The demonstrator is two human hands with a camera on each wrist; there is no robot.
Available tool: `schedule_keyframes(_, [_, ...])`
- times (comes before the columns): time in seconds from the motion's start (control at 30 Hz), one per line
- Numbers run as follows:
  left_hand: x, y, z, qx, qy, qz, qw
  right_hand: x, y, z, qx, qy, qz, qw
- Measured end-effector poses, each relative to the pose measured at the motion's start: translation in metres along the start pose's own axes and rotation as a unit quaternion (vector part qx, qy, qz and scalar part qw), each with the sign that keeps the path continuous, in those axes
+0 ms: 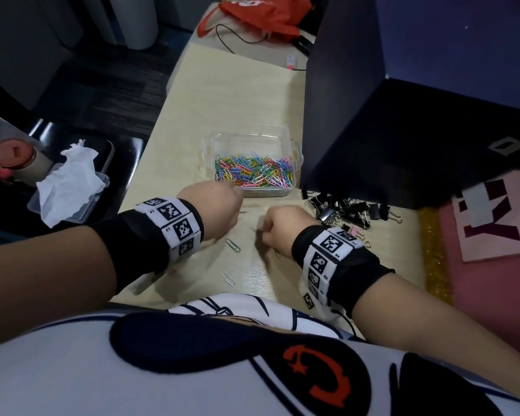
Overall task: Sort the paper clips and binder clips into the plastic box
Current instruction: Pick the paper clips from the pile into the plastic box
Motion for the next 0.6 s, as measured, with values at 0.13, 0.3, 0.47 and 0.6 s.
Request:
schedule_keyframes(0.13, [-0.006,-0.013,0.038,0.086,0.11,0.013,0.99,-0.008,0.002,0.037,-0.161,0.18,-0.011,0.97])
schedule_keyframes(0.3, [-0.014,-0.024,0.059,0.093,0.15,0.043,0.983,-0.006,0.003,0.061,-0.157,0.216,-0.018,0.964])
schedule_keyframes(0.47, [-0.002,-0.014,0.038,0.076,0.111,-0.003,0.991,0.0,0.009,0.026,0.013,0.021,-0.081,0.996])
schedule_keyframes(0.6, [0.008,0.004,0.0,0.019,-0.06,-0.084,0.994,0.011,0.007,-0.002,0.061,-0.065,-0.068,0.994])
Point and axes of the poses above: each hand's wrist, its own x-axis away from the middle knuckle, its own z-axis out of the back of the hand, y = z × x, the point moved 4 cm from there along -x, towards the middle knuckle, and after that the axes turned 1 degree about -z, right-handed, at the moved point
